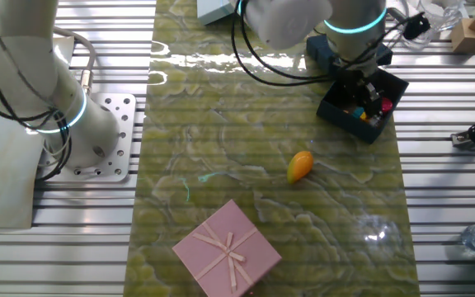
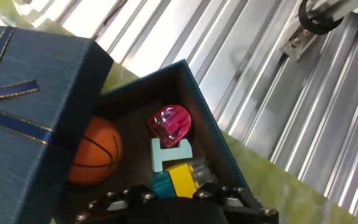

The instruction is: Take everything out of the gift box

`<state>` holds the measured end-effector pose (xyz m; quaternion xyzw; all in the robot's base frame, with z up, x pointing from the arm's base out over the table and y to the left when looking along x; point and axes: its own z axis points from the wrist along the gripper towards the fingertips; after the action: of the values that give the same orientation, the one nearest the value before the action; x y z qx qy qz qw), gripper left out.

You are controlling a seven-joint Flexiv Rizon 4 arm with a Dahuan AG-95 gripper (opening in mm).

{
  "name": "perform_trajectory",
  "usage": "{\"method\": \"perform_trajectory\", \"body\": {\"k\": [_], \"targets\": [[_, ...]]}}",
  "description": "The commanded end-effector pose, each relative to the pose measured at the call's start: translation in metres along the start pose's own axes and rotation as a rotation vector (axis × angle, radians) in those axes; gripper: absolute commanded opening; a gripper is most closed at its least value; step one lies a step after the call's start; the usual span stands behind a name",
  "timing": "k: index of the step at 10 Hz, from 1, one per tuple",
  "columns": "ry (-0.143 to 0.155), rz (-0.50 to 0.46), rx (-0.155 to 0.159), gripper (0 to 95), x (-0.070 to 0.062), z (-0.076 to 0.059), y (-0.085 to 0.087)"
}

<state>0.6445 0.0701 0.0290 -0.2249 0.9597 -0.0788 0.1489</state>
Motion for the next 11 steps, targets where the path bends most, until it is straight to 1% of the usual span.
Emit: {"method": "perform_trajectory", "body": {"k": [1, 2, 3, 5, 6, 7, 9, 10, 11], "targets": [[0.033, -0.012, 0.129, 57.0, -0.001, -0.009, -0.001], [0.025, 0.000, 0.061, 57.0, -0.002, -0.013, 0.000], [0.013, -0.004, 0.030, 38.0, -0.003, -0.013, 0.000], [0.010, -0.043, 0.039, 38.0, -0.001, -0.015, -0.006], [0.007, -0.054, 0.036, 38.0, 0.002, -0.017, -0.015], [0.005, -0.056, 0.033, 38.0, 0.004, -0.018, -0.020], [-0.005, -0.023, -0.001, 38.0, 0.005, -0.021, -0.024], [-0.011, -0.007, -0.018, 38.0, 0.005, -0.025, -0.025], [-0.012, -0.002, -0.022, 38.0, 0.004, -0.030, -0.025]]}}
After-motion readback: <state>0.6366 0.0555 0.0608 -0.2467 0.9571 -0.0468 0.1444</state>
